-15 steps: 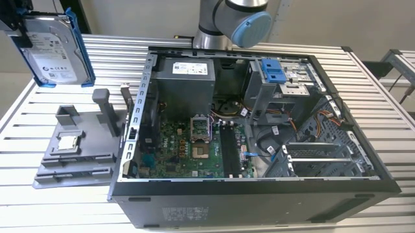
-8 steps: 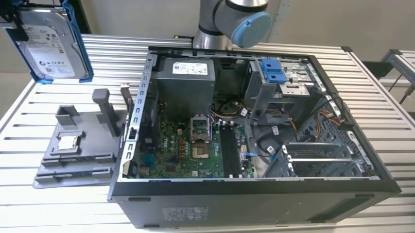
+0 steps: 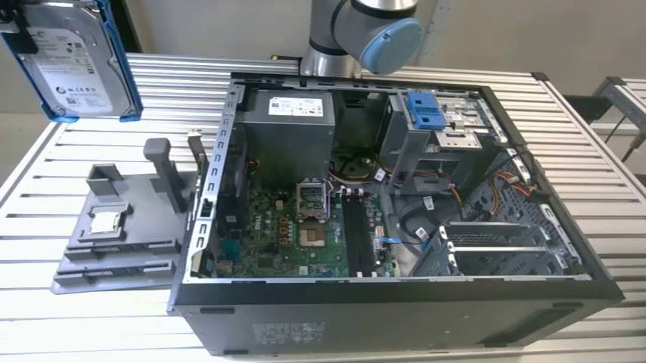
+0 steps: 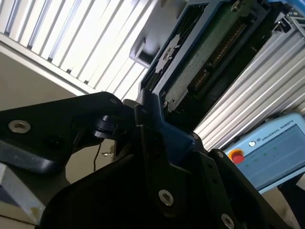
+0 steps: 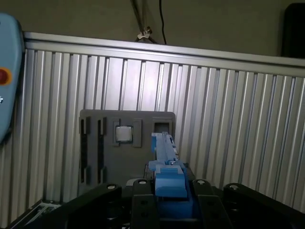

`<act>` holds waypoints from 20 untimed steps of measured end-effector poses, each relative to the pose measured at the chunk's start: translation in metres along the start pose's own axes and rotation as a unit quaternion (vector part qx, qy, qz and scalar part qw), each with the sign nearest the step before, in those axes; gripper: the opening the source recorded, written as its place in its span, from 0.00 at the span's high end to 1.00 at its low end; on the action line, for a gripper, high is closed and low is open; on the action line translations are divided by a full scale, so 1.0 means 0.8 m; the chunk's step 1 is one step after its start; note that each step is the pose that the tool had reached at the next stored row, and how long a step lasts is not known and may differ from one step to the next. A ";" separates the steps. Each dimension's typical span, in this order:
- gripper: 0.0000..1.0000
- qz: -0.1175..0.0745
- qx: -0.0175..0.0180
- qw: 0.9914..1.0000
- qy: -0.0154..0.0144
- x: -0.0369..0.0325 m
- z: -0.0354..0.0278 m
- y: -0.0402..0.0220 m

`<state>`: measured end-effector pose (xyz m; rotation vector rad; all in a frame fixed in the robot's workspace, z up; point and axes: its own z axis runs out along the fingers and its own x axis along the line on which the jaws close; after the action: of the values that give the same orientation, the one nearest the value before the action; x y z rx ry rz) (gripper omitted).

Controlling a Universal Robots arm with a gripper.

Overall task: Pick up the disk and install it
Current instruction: 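Pick up the disk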

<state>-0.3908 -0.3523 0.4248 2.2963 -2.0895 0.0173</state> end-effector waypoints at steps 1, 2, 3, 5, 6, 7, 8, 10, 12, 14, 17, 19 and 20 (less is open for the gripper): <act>1.00 0.000 0.000 1.000 0.000 0.0001 -0.0021 0.0000; 1.00 0.000 0.000 1.000 0.000 0.0002 -0.0044 0.0001; 1.00 0.000 0.000 1.000 0.000 0.0002 -0.0064 0.0001; 1.00 0.000 0.000 1.000 0.000 0.0004 -0.0109 0.0002; 1.00 0.000 0.000 1.000 0.000 0.0005 -0.0133 0.0003; 1.00 0.000 0.000 1.000 0.000 0.0005 -0.0160 0.0003; 1.00 0.000 0.000 1.000 0.000 0.0006 -0.0187 0.0004; 1.00 0.000 0.000 1.000 0.000 0.0008 -0.0241 0.0005; 1.00 0.000 0.000 1.000 0.000 0.0010 -0.0291 0.0006; 1.00 0.000 0.000 1.000 0.000 0.0012 -0.0342 0.0007; 1.00 0.000 0.000 1.000 0.000 0.0014 -0.0421 0.0008; 1.00 0.000 0.000 1.000 0.000 0.0016 -0.0474 0.0010; 1.00 0.000 0.000 1.000 0.000 0.0017 -0.0500 0.0010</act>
<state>-0.3909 -0.3523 0.4649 2.2964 -2.0895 0.0172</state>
